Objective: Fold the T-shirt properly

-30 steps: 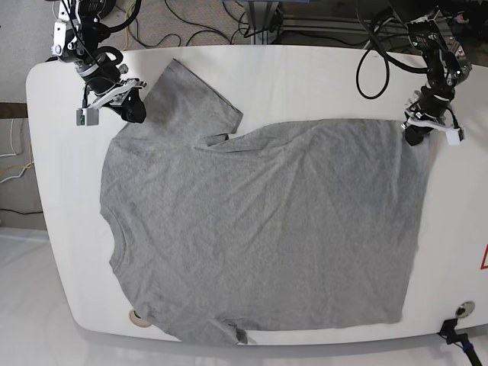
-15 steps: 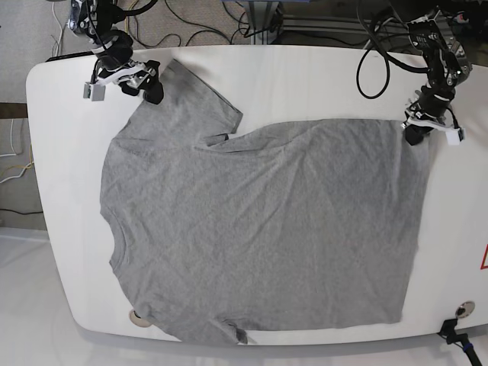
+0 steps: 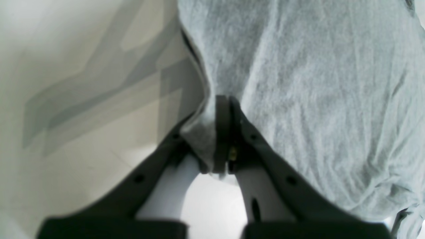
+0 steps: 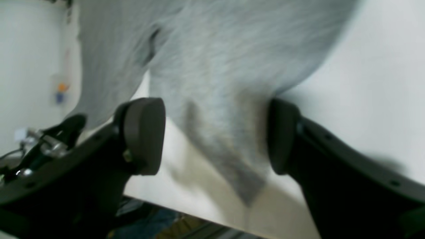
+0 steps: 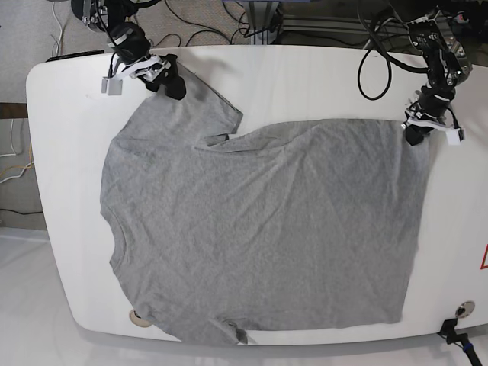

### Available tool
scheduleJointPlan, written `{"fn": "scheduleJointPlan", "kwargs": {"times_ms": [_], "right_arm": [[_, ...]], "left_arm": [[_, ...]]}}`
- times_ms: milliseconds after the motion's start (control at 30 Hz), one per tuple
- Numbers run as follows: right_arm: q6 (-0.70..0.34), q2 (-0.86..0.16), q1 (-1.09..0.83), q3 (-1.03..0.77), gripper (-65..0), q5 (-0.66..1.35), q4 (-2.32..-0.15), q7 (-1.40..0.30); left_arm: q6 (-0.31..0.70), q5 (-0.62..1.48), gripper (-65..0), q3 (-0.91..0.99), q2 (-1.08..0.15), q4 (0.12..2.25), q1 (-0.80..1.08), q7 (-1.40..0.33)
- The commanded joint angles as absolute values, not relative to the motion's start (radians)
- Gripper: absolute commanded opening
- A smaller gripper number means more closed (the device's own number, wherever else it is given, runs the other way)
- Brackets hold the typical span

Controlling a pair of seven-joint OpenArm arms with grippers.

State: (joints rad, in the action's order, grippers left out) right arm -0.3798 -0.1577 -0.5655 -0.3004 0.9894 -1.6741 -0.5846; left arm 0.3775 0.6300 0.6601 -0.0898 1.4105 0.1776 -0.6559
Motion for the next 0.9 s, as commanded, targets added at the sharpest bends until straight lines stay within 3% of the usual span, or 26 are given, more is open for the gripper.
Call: {"fn": "scheduleJointPlan", "kwargs": {"times_ms": [0, 300, 367, 467, 867], "right_arm": [[-0.361, -0.163, -0.559, -0.302, -20.9, 0.969, -1.678, -0.613], [-0.360, -0.171, -0.478, -0.302, -23.1, 0.964, -1.676, -0.615], [-0.361, -0.171, -0.478, -0.303, -33.7, 0.963, -1.676, -0.615], [-0.358, -0.171, -0.475, -0.305, -64.1, 0.961, -1.676, -0.615], [-0.364, -0.193, -0.544, -0.314, -65.0, 0.963, -1.682, -0.610]], "left_arm": [[0.386, 0.651, -65.0, 0.662, -0.104, 1.425, 0.173, -0.641], [0.386, 0.651, -65.0, 0.662, -0.104, 1.425, 0.174, -0.641], [0.386, 0.651, -65.0, 0.662, -0.104, 1.425, 0.174, -0.641], [0.386, 0.651, -65.0, 0.662, -0.104, 1.425, 0.174, -0.641], [0.386, 0.651, -65.0, 0.645, -0.104, 1.443, 0.200, -0.664]]}}
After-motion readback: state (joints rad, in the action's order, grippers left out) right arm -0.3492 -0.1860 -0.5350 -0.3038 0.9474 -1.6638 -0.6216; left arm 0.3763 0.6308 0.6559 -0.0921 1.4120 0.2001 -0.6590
